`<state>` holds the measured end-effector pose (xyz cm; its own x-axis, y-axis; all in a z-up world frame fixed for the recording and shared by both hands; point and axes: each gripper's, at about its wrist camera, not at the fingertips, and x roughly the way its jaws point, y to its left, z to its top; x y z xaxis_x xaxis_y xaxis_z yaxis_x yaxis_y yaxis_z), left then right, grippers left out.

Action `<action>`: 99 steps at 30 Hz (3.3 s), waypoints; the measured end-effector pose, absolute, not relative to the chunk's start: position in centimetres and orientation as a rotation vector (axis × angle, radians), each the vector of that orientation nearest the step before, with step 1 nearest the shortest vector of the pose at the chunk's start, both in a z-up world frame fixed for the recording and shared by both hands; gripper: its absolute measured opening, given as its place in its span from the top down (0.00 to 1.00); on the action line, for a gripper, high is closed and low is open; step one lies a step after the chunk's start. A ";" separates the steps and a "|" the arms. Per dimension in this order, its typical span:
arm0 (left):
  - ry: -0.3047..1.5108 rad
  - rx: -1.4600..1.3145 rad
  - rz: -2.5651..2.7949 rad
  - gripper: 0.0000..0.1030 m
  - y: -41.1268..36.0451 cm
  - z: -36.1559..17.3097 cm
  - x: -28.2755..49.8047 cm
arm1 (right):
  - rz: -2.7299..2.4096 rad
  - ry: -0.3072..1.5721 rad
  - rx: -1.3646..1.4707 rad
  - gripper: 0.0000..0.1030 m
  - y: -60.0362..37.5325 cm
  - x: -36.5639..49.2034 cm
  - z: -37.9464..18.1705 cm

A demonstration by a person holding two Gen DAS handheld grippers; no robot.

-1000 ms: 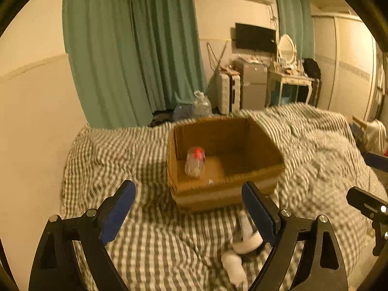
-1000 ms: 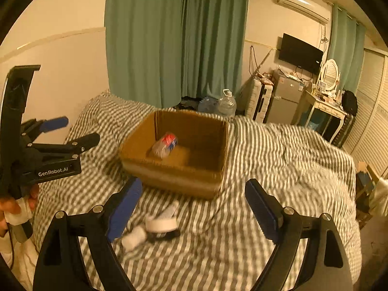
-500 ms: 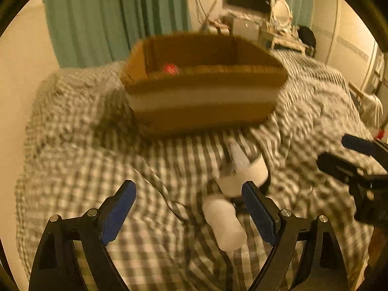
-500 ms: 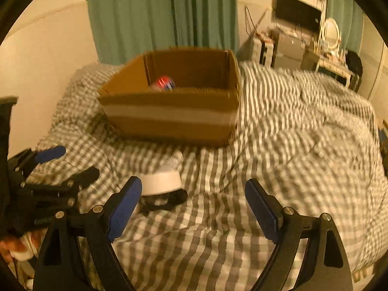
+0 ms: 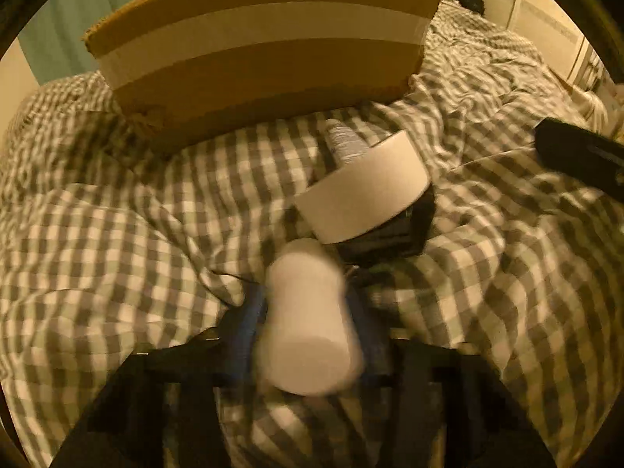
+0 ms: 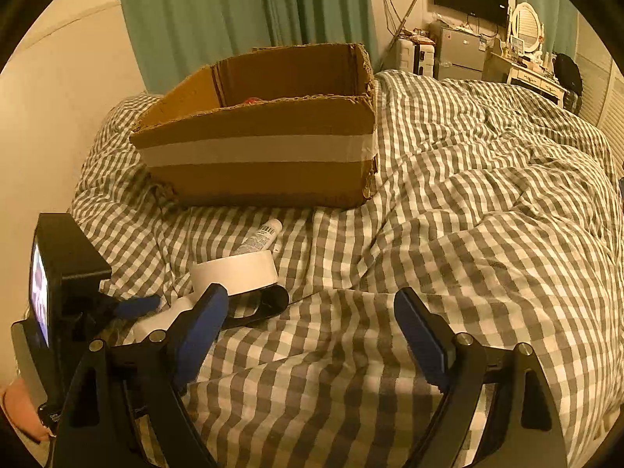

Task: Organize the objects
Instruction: 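Grasp the white cylinder with the left tool while the right tool reaches toward the tape roll, then grasp the white tape roll with the right tool while the left tool lifts the cylinder, then carry the cylinder and tape roll over the box and release both into it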

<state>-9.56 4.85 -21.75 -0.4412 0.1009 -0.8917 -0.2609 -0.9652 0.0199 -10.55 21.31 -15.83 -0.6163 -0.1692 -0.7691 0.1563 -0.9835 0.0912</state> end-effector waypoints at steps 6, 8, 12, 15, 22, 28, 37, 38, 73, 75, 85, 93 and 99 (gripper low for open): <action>0.149 -1.471 2.518 0.61 3.2 -19.6 -8.8 | -2.656 -0.013 1.282 0.16 20.7 -10.7 -16.2; 0.141 -1.427 2.560 0.63 2.3 -18.1 -8.7 | -2.656 -0.023 1.267 0.16 20.4 -10.8 -16.0; 0.173 -1.352 2.660 0.79 0.5 -15.6 -8.9 | -2.636 -0.012 1.240 0.12 19.2 -10.7 -15.8; 0.169 -1.336 2.665 0.79 -0.8 -14.9 -9.2 | -2.616 0.075 1.249 0.11 17.3 -10.9 -16.3; 0.101 -1.408 2.645 0.79 -3.0 -16.6 -10.2 | -2.518 0.178 1.339 0.11 13.9 -13.6 -18.6; 0.080 -1.448 2.642 0.77 -3.7 -17.2 -11.1 | -2.401 0.256 1.490 0.11 11.5 -17.2 -22.1; 0.057 -1.580 2.609 0.46 -3.2 -19.3 -12.3 | -2.539 -0.015 1.356 0.22 17.5 -16.3 -18.6; 0.069 -1.568 2.599 0.41 -2.6 -19.3 -12.1 | -2.554 -0.023 1.349 0.22 18.2 -16.1 -18.2; 0.060 -1.425 2.577 0.57 -0.8 -14.9 -9.1 | -2.648 -0.099 1.200 0.22 19.3 -9.7 -11.8; 0.030 -1.354 2.596 0.57 -1.1 -13.1 -9.2 | -2.669 -0.047 1.170 0.22 18.5 -8.8 -10.3; -0.032 -1.074 2.659 0.57 -1.5 -4.2 -8.7 | -2.752 0.119 0.994 0.22 16.3 -6.8 -4.0; -0.029 -0.956 2.725 0.57 -2.5 1.5 -11.1 | -2.801 0.127 0.857 0.22 16.7 -8.3 1.4; -0.034 -0.918 2.733 0.57 -3.0 4.9 -16.0 | -2.803 0.121 0.779 0.22 16.6 -11.9 5.3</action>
